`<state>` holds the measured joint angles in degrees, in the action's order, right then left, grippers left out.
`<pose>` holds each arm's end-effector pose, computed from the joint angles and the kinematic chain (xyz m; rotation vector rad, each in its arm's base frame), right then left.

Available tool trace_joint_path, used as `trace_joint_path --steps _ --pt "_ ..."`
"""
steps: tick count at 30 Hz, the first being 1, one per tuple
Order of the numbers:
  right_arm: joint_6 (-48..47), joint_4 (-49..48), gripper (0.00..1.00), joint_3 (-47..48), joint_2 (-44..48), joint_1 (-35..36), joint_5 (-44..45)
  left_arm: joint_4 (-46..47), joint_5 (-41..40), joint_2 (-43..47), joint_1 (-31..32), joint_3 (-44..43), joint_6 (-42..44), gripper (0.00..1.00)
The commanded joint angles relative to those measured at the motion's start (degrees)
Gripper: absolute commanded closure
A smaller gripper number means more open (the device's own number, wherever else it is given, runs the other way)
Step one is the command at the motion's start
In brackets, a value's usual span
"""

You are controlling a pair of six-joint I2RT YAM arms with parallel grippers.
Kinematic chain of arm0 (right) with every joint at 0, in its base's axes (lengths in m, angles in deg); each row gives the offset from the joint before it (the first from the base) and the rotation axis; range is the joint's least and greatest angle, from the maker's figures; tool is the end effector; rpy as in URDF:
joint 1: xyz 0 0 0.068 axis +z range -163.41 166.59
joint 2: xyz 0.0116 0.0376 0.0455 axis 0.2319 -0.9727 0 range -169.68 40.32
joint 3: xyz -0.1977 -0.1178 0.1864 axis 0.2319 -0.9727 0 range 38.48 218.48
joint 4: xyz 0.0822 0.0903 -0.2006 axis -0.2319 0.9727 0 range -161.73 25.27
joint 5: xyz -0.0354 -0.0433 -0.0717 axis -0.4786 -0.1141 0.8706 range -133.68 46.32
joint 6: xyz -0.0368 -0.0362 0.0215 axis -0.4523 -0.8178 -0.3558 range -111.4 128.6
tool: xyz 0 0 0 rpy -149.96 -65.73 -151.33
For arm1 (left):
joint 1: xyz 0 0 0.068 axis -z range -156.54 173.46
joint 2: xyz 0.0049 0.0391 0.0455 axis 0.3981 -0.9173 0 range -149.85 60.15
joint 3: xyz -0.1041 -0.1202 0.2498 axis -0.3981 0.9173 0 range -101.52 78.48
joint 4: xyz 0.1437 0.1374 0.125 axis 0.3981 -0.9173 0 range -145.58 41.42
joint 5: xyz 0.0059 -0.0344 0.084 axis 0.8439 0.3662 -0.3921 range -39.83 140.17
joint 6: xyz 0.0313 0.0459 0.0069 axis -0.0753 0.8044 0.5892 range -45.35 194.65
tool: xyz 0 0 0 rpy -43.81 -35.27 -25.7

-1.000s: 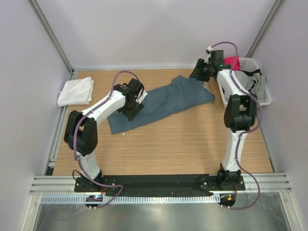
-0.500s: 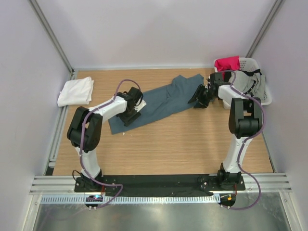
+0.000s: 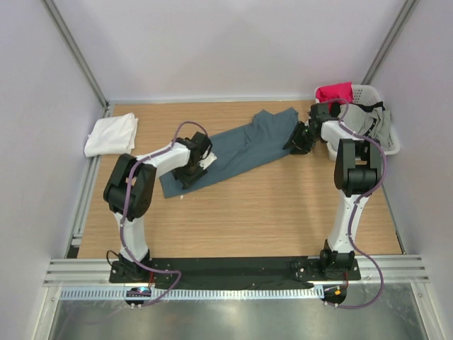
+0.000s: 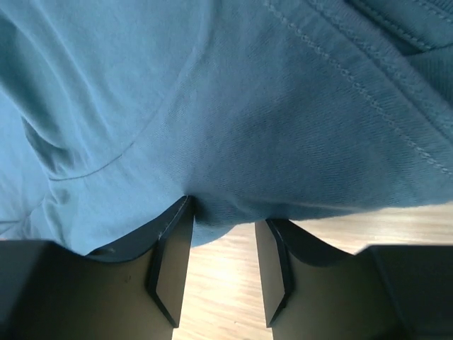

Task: Fold and stack the t-shirts
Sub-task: Fold the tshirt

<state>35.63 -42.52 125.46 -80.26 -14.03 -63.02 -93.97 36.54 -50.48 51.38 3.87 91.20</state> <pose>0.4306 0.0081 0.1936 0.5362 2.6438 0.5959 0.3122 -0.1552 0.1940 1.0923 2.7420 0.3291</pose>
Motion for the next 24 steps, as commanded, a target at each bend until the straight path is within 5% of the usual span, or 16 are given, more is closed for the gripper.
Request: trace_joint_path --steps 1,6,12,24 --pt "-1.54 -0.73 0.55 3.45 -1.15 -0.34 3.77 -3.04 3.87 -0.12 0.99 1.48 -1.61 0.52" --pt "-3.9 -1.97 0.66 7.67 -4.58 -0.08 4.83 -5.14 9.22 0.94 4.15 2.89 -3.28 0.76" --pt "-5.32 -2.32 0.67 13.12 -7.57 0.36 5.53 -8.04 13.45 1.29 7.49 1.84 -5.13 1.0" --pt "-7.69 -3.55 0.67 30.96 -19.78 5.01 4.57 -15.96 22.77 -3.09 21.47 -13.52 -7.06 1.0"
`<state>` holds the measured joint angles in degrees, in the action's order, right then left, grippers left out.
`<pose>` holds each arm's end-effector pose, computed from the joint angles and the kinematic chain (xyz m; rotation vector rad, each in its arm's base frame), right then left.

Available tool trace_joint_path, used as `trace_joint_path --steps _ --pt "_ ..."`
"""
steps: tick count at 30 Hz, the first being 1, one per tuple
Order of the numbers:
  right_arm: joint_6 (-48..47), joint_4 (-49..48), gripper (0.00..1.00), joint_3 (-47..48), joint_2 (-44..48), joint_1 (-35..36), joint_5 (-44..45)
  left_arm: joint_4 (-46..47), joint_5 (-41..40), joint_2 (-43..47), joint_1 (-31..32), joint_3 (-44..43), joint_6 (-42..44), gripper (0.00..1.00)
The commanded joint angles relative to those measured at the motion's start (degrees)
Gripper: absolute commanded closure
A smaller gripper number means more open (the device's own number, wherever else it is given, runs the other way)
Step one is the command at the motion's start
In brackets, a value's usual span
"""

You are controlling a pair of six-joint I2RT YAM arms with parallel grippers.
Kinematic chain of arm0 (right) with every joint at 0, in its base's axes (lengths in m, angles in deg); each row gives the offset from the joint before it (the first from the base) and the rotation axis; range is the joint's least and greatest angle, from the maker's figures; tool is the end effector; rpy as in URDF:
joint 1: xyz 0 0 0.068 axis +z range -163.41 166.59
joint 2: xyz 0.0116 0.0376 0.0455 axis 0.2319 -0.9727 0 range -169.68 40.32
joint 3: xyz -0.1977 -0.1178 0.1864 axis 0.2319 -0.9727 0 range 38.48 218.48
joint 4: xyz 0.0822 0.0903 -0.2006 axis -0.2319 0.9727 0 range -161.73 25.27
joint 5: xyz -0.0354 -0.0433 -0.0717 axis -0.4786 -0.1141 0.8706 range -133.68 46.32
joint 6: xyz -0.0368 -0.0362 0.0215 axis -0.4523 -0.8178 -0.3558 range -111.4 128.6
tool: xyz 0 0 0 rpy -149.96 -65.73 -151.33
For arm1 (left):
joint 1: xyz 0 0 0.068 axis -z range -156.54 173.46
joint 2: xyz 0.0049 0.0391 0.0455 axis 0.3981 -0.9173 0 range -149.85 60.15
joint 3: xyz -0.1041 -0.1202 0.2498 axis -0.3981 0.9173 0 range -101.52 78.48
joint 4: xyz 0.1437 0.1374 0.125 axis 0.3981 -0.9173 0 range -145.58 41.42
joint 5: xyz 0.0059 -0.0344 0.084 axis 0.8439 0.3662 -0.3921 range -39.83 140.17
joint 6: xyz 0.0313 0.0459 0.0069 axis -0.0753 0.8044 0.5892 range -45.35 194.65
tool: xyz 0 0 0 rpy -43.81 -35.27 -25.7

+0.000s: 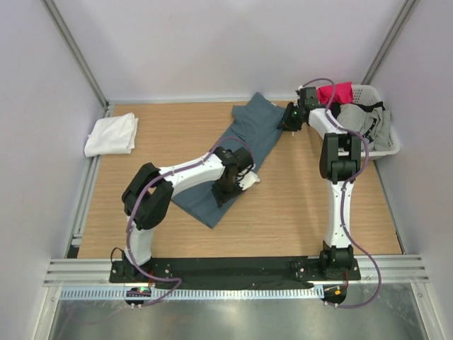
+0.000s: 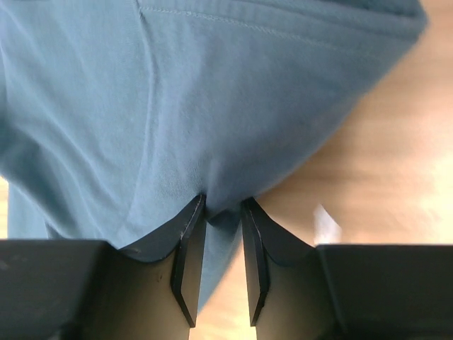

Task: Fold and stack the t-shirts
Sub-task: Fold the tshirt

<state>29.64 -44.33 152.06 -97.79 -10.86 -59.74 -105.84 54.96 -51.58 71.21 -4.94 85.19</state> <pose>0.5238 0.0340 0.1832 0.2813 2.4853 0.5211 0.2359 -0.2645 0.2191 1.5096 2.6970 -0.1607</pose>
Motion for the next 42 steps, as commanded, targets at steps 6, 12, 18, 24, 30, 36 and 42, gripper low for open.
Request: trace_joint_path --steps 6,12,18,24,30,36,42 --pt "-0.65 -3.22 0.66 11.31 -7.26 4.66 1.11 -6.2 6.45 -7.89 5.86 -13.16 -2.1 1.0" --pt "-0.03 -4.46 0.66 13.6 -8.94 6.77 0.67 -7.26 6.8 -13.78 9.47 -22.3 -2.63 1.0" --pt "0.32 -5.51 0.66 14.21 -8.85 7.21 0.85 -7.44 6.89 -17.21 13.33 -27.67 -2.9 1.0" --pt "-0.56 -6.39 0.65 14.48 -8.59 7.47 0.85 -5.41 6.01 -18.0 15.71 -29.52 -2.81 1.0" --pt "-1.35 -6.65 0.59 14.22 -7.36 8.0 1.02 -4.53 5.05 -18.44 17.03 -30.14 -2.73 0.95" --pt "-3.11 -7.62 0.55 13.95 -4.73 7.82 0.76 -2.51 -0.83 -19.06 18.34 -32.51 -2.02 0.91" --pt "-4.69 -5.52 0.53 9.92 0.54 7.74 3.83 -3.65 -7.33 -16.53 19.58 -31.64 -1.93 0.83"
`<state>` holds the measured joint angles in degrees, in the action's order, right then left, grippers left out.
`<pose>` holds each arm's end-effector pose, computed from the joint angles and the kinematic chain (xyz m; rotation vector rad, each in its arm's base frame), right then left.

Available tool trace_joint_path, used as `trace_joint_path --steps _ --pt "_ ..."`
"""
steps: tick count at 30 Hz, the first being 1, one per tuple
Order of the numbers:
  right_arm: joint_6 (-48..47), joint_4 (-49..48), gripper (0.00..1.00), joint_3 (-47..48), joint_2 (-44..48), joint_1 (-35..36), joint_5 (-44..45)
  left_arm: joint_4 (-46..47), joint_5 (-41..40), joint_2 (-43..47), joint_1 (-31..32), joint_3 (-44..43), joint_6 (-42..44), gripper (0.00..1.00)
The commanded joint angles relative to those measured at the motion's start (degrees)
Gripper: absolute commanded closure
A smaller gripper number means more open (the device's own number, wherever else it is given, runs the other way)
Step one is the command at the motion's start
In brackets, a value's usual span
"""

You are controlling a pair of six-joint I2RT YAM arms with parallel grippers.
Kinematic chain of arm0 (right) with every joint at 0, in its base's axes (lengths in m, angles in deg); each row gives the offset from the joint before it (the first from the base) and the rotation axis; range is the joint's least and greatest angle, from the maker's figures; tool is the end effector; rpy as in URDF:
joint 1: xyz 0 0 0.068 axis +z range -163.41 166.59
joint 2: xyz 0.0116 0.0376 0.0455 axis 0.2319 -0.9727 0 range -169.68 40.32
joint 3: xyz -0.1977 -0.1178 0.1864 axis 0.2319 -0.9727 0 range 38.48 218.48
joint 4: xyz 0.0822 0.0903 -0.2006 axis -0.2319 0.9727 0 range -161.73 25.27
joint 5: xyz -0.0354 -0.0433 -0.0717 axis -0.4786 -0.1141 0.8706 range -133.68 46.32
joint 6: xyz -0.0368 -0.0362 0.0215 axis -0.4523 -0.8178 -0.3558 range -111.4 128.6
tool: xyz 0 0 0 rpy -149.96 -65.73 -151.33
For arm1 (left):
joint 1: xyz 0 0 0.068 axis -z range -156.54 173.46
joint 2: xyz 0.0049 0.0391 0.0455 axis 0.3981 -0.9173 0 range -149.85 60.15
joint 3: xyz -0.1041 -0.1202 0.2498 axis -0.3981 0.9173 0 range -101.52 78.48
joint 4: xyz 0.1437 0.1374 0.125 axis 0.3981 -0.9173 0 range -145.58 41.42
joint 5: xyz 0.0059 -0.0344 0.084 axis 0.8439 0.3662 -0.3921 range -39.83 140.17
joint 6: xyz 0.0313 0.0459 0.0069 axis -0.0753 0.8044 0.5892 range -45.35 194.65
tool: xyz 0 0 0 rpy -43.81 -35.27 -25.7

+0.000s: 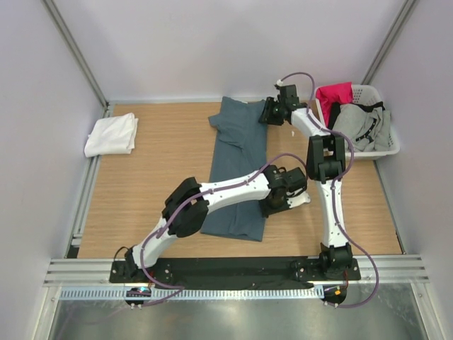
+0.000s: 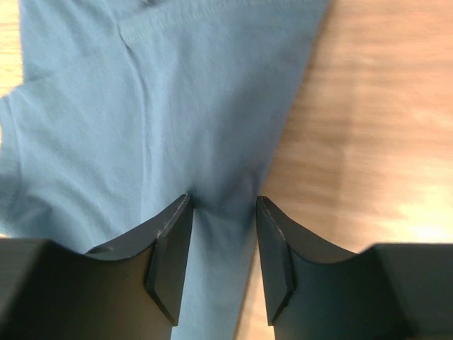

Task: Fold and stack the t-shirts
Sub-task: Fold the tshirt

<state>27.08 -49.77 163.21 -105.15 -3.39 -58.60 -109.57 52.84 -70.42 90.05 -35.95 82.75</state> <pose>0.5525 0.1077 0.1809 0.0389 2.3491 0.5504 0.1799 -0.4201 0.2200 1.8017 2.3484 -0.2233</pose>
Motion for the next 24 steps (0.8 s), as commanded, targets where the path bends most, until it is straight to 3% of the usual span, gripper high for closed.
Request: trace_joint_path --steps 1,9,11,13,17,21,24 --pt "-2.13 0.54 0.52 -2.37 11.23 -0.35 4.44 0.17 -9.14 3.72 0.74 0.34 0.6 0.81" --pt "2.16 6.77 0.5 -22.83 32.86 -6.24 2.88 2.28 -16.65 23.23 -3.74 16.24 -0.18 0.67" --pt "4.36 8.1 0.5 -32.23 40.22 -7.29 -3.69 2.46 -16.83 28.51 -6.81 20.03 -1.85 0.62" --pt "8.31 10.56 0.5 -41.61 44.29 -7.73 -10.01 2.11 -15.25 32.19 -11.88 22.31 -6.24 0.52" --pt "20.34 7.85 0.5 -59.74 51.68 -8.35 -25.99 1.4 -2.98 34.15 -24.11 24.78 -17.13 0.45" --pt "21.6 8.01 0.5 -72.39 57.13 -5.63 -29.02 4.03 16.16 33.44 -34.13 31.44 -26.09 0.48" --pt "21.78 9.15 0.5 -77.25 58.89 -2.66 -28.94 7.89 22.26 33.71 -37.83 39.44 -29.8 0.48"
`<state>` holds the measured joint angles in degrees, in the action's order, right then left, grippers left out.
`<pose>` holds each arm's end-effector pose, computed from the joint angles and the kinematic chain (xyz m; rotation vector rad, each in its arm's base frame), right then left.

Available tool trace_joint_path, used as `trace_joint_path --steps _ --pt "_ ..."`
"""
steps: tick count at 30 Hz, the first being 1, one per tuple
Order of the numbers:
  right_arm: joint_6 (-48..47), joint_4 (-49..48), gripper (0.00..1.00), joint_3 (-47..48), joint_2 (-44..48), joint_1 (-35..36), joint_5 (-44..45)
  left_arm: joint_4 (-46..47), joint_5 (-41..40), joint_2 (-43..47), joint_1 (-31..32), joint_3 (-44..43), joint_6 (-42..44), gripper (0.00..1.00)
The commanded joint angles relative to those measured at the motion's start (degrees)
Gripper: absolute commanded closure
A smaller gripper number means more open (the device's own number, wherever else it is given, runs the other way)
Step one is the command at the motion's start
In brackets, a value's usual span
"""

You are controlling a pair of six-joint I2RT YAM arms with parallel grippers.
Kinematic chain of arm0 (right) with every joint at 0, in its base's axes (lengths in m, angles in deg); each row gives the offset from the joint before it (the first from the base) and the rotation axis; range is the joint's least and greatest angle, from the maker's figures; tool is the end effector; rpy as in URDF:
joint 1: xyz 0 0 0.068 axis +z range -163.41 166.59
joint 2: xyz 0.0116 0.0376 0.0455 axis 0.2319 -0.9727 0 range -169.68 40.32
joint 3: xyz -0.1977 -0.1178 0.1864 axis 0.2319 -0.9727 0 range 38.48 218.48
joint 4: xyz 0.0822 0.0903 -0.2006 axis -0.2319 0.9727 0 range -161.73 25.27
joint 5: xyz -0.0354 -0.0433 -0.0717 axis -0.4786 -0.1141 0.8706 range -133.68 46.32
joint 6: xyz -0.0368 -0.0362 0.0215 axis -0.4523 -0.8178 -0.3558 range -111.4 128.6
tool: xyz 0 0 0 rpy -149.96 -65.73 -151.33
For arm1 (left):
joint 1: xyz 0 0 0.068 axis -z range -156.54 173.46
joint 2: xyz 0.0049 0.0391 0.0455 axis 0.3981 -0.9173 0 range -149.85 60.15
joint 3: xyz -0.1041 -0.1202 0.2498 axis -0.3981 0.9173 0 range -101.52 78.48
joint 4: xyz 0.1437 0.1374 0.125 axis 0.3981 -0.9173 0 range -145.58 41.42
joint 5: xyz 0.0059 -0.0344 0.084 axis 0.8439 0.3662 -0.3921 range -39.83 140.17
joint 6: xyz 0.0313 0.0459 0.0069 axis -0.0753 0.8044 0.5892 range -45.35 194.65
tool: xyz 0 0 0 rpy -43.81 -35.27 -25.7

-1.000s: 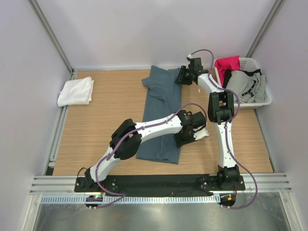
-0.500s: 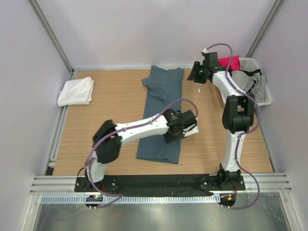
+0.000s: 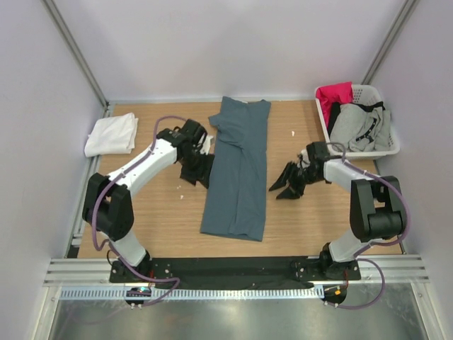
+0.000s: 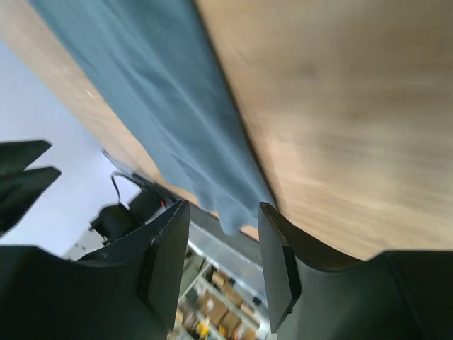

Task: Fold and stack the t-shirts
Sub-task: Fold the tshirt

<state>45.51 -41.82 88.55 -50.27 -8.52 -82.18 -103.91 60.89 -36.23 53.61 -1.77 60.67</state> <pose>0.2584 0.0462 0.2084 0.6234 2.7977 1.1094 0.2664 -0.1630 0.2911 0.4489 2.8463 -0.4272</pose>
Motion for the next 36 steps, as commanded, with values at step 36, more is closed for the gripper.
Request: trace_joint_path --steps 36 --pt "10.21 -5.92 0.53 -18.68 1.2 18.23 0.88 20.53 21.54 -1.18 -5.89 33.31 -25.66 0.48"
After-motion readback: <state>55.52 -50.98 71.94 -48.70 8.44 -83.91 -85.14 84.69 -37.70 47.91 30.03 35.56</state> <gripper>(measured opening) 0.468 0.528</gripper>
